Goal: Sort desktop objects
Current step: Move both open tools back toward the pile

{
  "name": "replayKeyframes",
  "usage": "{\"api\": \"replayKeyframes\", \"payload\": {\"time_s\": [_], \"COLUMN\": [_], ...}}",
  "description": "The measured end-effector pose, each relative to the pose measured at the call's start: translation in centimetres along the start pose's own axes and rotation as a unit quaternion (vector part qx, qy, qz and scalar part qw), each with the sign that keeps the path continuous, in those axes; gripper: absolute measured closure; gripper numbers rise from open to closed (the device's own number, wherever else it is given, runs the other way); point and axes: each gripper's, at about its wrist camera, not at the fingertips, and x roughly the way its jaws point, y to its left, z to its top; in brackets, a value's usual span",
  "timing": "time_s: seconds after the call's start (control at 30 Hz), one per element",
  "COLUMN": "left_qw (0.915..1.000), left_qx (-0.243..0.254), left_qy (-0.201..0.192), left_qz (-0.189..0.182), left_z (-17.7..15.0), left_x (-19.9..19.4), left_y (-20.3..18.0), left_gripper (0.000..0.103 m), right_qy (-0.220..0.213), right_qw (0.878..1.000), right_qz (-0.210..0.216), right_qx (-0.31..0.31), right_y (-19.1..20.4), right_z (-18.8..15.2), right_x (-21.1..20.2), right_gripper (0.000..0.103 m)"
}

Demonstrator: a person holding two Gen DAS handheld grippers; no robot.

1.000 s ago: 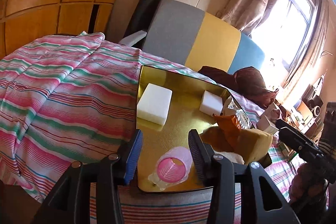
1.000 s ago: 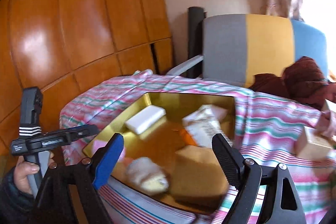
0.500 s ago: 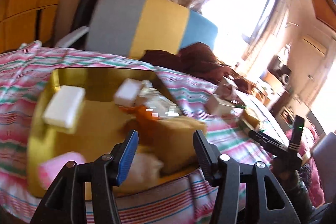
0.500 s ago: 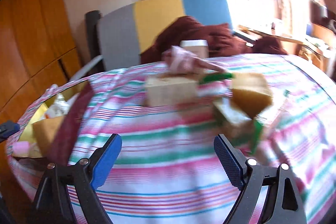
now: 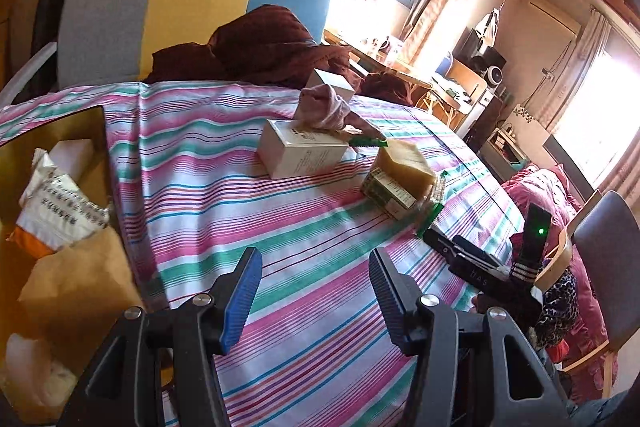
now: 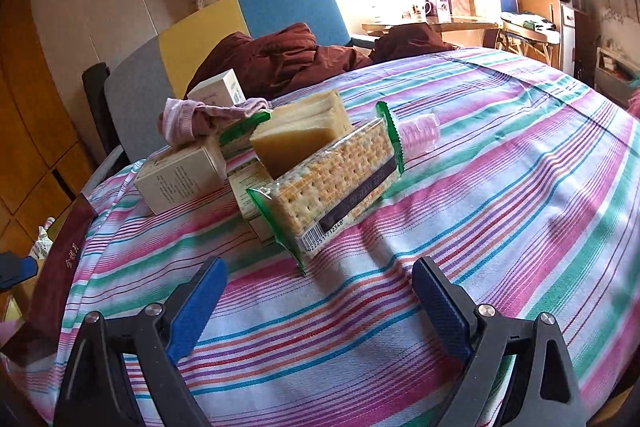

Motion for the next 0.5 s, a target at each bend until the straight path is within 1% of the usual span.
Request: {"api": "replayKeyframes", "payload": {"time_s": [0.03, 0.1, 0.23, 0.3, 0.33, 0.4, 0.5], "left_qw": [1.0000, 0.9999, 0.9988, 0.9978, 0.9973, 0.9948, 0.9916], "left_qx": [-0.001, -0.005, -0.031, -0.048, -0.056, -0.081, -0.107], "left_qy": [0.002, 0.006, 0.018, 0.023, 0.025, 0.034, 0.050], "left_qz": [-0.001, -0.010, -0.033, -0.039, -0.041, -0.052, -0.051], "left_z": [0.7, 2.5, 6.3, 8.1, 9.0, 10.5, 12.5], "left_x": [0.6, 1.7, 4.5, 6.2, 6.9, 8.6, 11.3], "left_y": [-0.4, -0.9, -1.5, -1.4, -1.4, -1.0, -0.6], "left_gripper": [0.046, 0.043, 0.041, 0.033, 0.031, 0.031, 0.031], "right_qy": [-0.001, -0.004, -0.012, -0.015, -0.016, -0.020, -0.026], "right_qw": [1.000, 1.000, 0.999, 0.999, 0.999, 0.998, 0.997], "right_qz": [0.004, 0.012, 0.031, 0.040, 0.044, 0.054, 0.071], "right_qx": [0.002, 0.006, 0.014, 0.017, 0.018, 0.021, 0.029], "right_y": [0.0, 0.0, -0.2, -0.3, -0.3, -0.4, -0.7], "right_z": [0.0, 0.0, -0.2, -0.3, -0.3, -0.3, -0.4], "right_x": [0.1, 0.2, 0.2, 0.3, 0.3, 0.3, 0.2], "right_gripper": [0.007, 0.006, 0.004, 0.002, 0.002, 0.000, 0.000]}}
